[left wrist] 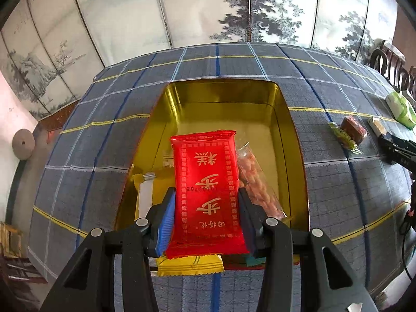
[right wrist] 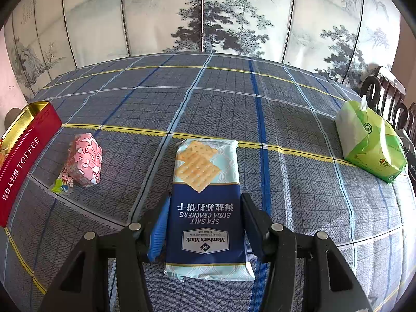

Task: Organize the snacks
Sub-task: 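Carry the red packet into the gold tin and open the left gripper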

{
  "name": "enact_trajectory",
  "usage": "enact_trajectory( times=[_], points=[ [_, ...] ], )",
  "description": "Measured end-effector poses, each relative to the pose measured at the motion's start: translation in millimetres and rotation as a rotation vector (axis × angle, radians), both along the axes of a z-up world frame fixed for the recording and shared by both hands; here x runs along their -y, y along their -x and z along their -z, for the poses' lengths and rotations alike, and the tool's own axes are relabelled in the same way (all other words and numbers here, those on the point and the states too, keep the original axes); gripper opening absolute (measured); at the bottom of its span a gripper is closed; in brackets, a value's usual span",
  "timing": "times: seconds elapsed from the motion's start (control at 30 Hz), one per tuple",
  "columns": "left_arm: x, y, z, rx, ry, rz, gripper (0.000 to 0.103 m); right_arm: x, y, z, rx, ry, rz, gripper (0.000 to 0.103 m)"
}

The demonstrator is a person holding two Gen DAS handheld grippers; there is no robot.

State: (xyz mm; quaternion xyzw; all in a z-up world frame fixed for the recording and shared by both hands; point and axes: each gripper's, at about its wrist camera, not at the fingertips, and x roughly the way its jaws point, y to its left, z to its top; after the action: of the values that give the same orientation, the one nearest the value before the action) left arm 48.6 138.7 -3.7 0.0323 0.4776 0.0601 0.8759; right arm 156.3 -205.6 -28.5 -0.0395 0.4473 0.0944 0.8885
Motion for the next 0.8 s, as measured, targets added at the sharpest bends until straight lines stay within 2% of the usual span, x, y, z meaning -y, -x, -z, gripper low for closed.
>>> enact_trajectory(
  times=[0.57,0.8],
  points=[
    [-0.7,2.8,0.3,-0.004,-0.029,-0.002,0.046,-0.2,1.1,-1.3,-0.003,0.005,0.021,0.052],
    [0.0,5.0,0.4,-0.003,-0.026,-0.006,0.054,0.0,-1.0,-2.1,-0.027,0.012,0.066,0.051]
  ],
)
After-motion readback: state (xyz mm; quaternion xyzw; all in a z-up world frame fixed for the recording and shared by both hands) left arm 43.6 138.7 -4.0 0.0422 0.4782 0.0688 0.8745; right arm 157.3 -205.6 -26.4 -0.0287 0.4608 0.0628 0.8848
